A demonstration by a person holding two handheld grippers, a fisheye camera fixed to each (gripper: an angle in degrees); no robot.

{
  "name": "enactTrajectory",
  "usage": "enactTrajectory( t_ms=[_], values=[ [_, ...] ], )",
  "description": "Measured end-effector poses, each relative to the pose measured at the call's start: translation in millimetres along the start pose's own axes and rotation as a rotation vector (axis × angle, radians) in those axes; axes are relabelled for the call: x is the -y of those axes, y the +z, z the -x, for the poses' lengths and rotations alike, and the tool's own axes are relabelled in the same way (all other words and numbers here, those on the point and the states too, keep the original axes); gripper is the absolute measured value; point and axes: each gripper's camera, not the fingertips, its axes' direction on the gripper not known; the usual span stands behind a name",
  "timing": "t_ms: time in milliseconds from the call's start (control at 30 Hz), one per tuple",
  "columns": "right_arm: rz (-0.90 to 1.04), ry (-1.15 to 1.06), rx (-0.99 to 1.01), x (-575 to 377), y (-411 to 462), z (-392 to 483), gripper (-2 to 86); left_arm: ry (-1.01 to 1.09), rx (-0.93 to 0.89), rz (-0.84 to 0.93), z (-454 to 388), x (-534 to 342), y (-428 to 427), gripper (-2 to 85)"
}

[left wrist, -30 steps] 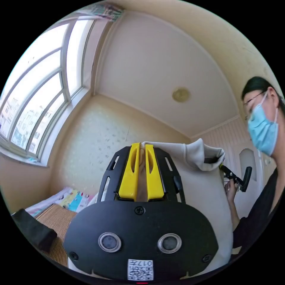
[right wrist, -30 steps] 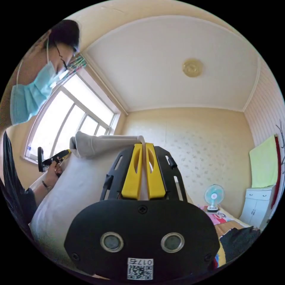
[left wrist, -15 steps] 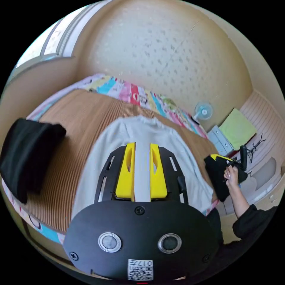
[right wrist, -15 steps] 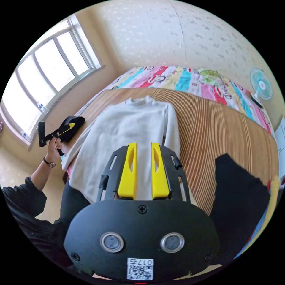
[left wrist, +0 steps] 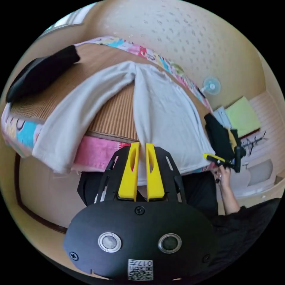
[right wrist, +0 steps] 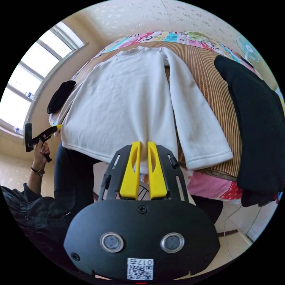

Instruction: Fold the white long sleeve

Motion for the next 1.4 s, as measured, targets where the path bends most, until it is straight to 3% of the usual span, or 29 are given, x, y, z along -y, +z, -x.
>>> enactTrajectory(
  t_ms=[167, 267, 367, 467, 533, 667, 767, 900, 1033, 1200, 1267, 1400],
  values=[
    [0.008, 0.076, 0.094, -17, -10, -22, 2.5, -0.543, -0.089, -0.404, 93, -79, -110, 15.1],
    [0.014, 0.173, 0.147, -25, -17, -38, 2.1, -0.787, -0.107, -0.374, 138, -100, -122, 19.7],
    [0.083, 0.235, 0.201, -15, -14, -48, 1.5, -0.858, -0.245, -0.372, 167, -110, -114, 17.5],
    [0.129, 0.172, 0.212, 12, -10, -34, 1.0, -0.831, -0.448, -0.437, 177, -109, -107, 6.4],
    [0.166, 0.105, 0.177, 34, -6, -18, 0.7, -0.852, -0.402, -0.473, 165, -109, -129, 5.1],
    [0.054, -0.016, -0.051, 69, 6, 13, 0.5, -0.654, -0.153, -0.609, 127, -84, -230, 3.9],
    [-0.143, -0.022, -0.162, 67, 26, 16, 0.5, -0.547, -0.136, -0.686, 126, -38, -293, 3.8],
    [-0.198, -0.059, -0.117, 43, 65, 0, 0.5, -0.366, -0.073, -0.742, 86, 41, -367, 3.8],
    [-0.251, -0.031, 0.004, 16, 62, -24, 0.5, -0.062, -0.071, -0.793, -21, 144, -399, 3.8],
    [-0.286, 0.004, 0.18, -14, 62, -58, 0.6, 0.251, -0.247, -0.673, -184, 243, -293, 3.9],
    [-0.294, 0.001, 0.2, -23, 63, -63, 0.6, 0.344, -0.366, -0.537, -250, 259, -191, 4.5],
    [-0.307, 0.002, 0.239, -42, 61, -73, 0.6, 0.392, -0.514, -0.285, -289, 240, -38, 9.4]
  ],
)
